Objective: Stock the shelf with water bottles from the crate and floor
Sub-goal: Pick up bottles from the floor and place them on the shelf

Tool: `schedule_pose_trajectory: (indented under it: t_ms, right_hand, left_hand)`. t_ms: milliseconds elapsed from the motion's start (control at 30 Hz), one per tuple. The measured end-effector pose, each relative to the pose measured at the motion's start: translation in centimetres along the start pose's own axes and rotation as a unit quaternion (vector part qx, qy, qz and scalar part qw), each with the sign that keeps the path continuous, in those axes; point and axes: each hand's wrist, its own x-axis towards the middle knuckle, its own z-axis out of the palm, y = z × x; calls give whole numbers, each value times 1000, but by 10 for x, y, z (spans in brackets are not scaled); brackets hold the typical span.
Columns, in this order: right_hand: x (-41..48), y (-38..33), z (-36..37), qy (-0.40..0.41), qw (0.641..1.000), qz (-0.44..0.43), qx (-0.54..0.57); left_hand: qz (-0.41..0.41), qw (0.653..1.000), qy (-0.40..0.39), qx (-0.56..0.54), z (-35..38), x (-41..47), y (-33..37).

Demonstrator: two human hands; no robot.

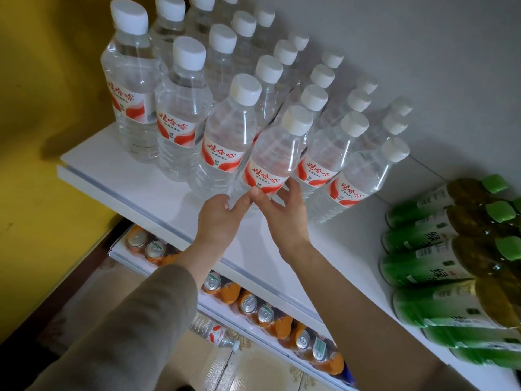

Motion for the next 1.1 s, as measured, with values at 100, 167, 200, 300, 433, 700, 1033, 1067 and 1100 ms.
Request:
schedule_pose_trajectory:
  t_ms: [100,167,200,300,433,700,1033,1067,1100]
  right_hand:
    - [-6,-6,1,6,1000,17,-4]
    - [-17,-7,6,31,998,46,3]
    - [-25,-5,10,51,997,59,10]
    - [-59,6,27,94,993,60,28]
    - [-107,37,59,24,994,106,28]
    - [-130,200,133,-39,954,296,-24]
    - [-80,425,190,-130,952,213,-175]
    - [-76,441,193,-139,952,182,-203]
    - [-73,455,197,-149,949,159,-226]
  left_hand:
    - [-13,999,1,-34,-8,-6,-6]
    - [-25,997,29,-74,-18,-11,-19]
    - [-26,994,52,-96,-25,-16,-27]
    - [-33,985,106,-134,-48,-35,-56]
    - [-71,987,103,-101,-78,-59,-118]
    - [-211,974,45,61,-76,-39,-284]
    - [-320,938,44,-123,3,52,-468]
    - [-322,935,37,-144,8,59,-477]
    - [-320,934,32,-158,11,67,-486]
